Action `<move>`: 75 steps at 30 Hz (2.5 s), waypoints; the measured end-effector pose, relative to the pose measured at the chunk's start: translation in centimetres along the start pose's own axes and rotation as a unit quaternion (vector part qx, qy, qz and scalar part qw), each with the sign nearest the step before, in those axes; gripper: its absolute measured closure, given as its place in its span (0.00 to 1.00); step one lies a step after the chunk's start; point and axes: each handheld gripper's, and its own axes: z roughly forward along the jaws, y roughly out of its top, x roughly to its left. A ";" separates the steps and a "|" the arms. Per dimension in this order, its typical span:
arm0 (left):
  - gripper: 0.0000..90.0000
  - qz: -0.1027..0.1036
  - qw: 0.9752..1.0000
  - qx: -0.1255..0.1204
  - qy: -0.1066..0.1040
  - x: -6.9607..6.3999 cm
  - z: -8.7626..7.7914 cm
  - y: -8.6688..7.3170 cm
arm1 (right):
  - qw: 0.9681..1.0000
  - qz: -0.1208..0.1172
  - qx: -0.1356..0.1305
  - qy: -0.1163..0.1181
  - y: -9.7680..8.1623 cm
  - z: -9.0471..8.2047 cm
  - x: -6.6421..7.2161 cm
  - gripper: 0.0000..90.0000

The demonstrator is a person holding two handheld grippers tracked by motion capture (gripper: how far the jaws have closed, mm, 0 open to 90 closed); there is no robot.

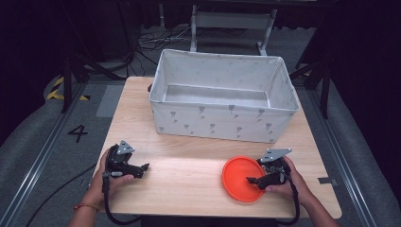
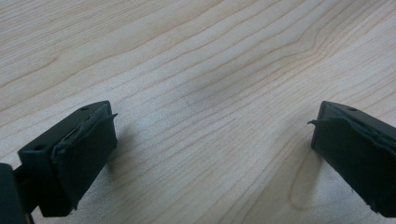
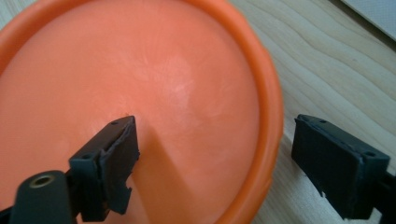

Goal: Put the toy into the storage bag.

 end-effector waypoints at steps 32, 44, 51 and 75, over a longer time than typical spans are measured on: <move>0.01 0.002 1.000 0.002 -0.002 -0.2 -0.1 -0.1 | 0.995 -0.078 -0.023 0.052 6.4 -6.1 1.4 0.91; 0.01 0.003 1.000 0.002 -0.003 -0.2 -0.1 -0.1 | 0.987 -0.158 -0.006 0.007 8.9 -9.5 3.1 0.91; 0.01 0.003 1.000 0.002 -0.003 -0.2 -0.1 -0.1 | 0.986 -0.165 -0.026 -0.009 9.1 -12.9 2.0 0.91; 0.00 0.006 1.000 0.001 -0.002 -0.1 0.0 0.0 | 0.983 -0.167 -0.067 -0.035 11.9 -20.3 0.3 0.91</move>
